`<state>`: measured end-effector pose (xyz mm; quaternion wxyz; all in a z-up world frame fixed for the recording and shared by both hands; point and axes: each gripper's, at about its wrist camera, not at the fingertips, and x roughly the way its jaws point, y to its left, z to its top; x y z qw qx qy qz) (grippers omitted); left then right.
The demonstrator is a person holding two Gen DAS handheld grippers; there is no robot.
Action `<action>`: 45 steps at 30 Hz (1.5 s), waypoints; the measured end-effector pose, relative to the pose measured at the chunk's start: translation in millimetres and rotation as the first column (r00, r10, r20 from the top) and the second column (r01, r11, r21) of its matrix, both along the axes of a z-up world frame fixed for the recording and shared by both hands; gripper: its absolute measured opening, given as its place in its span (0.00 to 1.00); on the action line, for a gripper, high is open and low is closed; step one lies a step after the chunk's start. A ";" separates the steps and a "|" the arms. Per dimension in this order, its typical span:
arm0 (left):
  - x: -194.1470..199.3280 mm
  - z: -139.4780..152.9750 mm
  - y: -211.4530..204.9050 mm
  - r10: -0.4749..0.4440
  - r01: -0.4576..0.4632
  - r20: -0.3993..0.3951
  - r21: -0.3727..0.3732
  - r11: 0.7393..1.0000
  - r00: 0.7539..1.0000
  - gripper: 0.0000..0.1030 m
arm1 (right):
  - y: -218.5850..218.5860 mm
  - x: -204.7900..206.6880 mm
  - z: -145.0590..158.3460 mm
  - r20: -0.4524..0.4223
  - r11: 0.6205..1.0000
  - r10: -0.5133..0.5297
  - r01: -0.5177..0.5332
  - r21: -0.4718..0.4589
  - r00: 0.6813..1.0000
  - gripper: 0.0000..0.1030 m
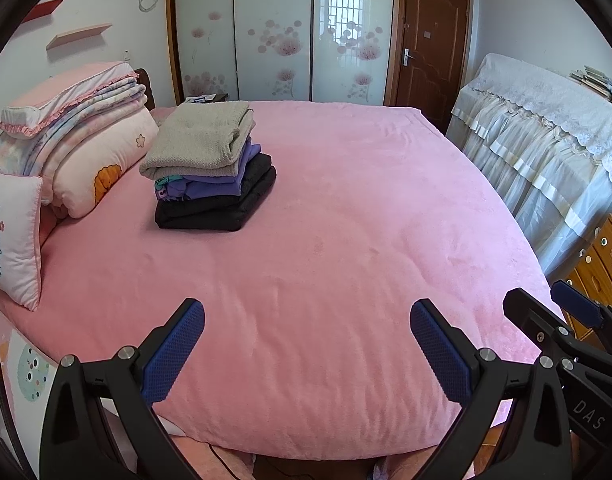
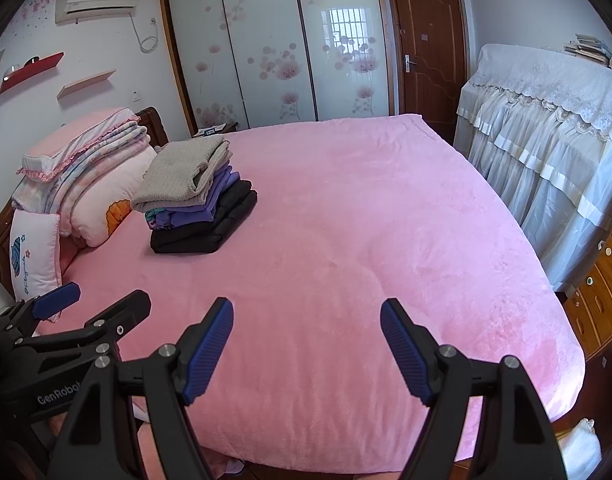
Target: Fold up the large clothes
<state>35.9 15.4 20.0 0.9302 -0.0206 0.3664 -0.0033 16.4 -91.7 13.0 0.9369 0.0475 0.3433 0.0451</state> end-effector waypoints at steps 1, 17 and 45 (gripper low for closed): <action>0.6 -0.8 0.6 0.000 0.000 -0.004 -0.001 1.000 1.000 0.99 | 0.0 -0.4 -0.6 0.000 1.000 0.000 0.000 0.002 1.000 0.74; 6.5 -9.9 -2.6 -0.006 0.006 -0.027 0.002 1.000 1.000 0.99 | -4.7 2.7 -6.0 -0.011 1.000 -0.011 0.011 0.004 1.000 0.74; 7.3 -21.2 -10.5 0.006 -0.005 -0.026 0.032 0.999 1.000 0.98 | -4.9 6.3 -15.0 -0.026 1.000 -0.020 0.020 0.002 0.999 0.74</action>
